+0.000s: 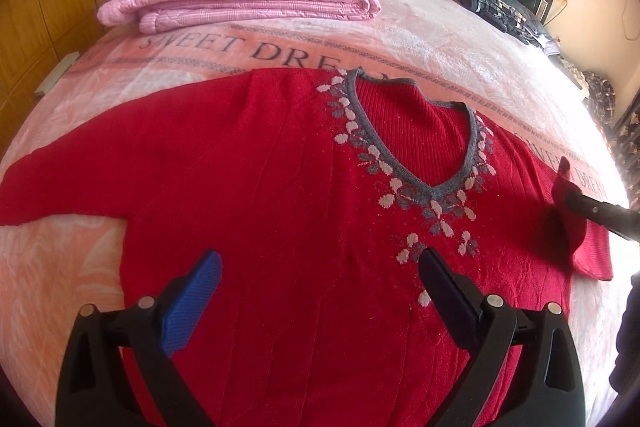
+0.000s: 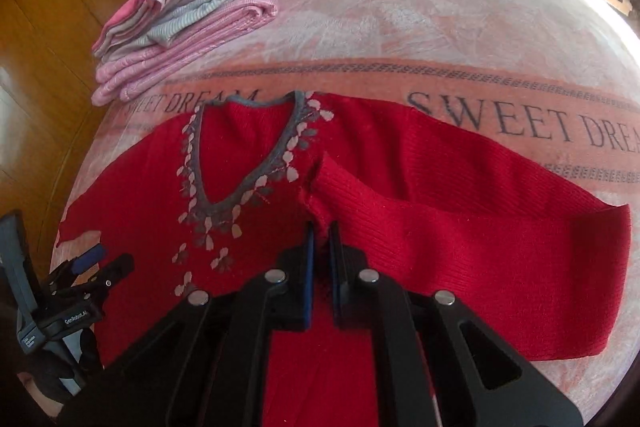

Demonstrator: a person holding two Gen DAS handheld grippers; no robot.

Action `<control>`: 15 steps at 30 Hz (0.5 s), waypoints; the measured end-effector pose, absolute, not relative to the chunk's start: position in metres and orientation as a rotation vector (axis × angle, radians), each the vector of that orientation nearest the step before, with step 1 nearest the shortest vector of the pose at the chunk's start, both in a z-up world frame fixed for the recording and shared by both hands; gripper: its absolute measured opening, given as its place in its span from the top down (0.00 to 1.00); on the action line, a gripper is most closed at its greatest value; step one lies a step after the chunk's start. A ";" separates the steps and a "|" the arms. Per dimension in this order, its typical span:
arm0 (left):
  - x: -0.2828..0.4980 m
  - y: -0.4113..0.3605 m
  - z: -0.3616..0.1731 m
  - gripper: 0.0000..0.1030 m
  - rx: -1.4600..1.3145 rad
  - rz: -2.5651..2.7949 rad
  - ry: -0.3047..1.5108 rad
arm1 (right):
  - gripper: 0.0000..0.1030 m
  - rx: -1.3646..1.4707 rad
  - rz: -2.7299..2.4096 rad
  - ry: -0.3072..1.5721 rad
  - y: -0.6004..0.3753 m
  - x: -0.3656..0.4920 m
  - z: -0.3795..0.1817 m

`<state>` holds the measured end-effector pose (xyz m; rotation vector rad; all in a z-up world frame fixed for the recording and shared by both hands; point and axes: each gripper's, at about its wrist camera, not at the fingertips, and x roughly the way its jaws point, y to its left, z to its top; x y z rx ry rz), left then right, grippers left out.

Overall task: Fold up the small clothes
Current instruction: 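Carry the held sleeve across the sweater body toward the other sleeve with the right tool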

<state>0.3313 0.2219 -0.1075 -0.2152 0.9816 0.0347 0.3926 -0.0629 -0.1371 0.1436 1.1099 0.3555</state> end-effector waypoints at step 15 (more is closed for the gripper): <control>0.344 0.144 -0.104 0.04 -0.254 -0.132 1.003 | 0.80 0.375 0.288 1.095 -0.161 0.379 -0.141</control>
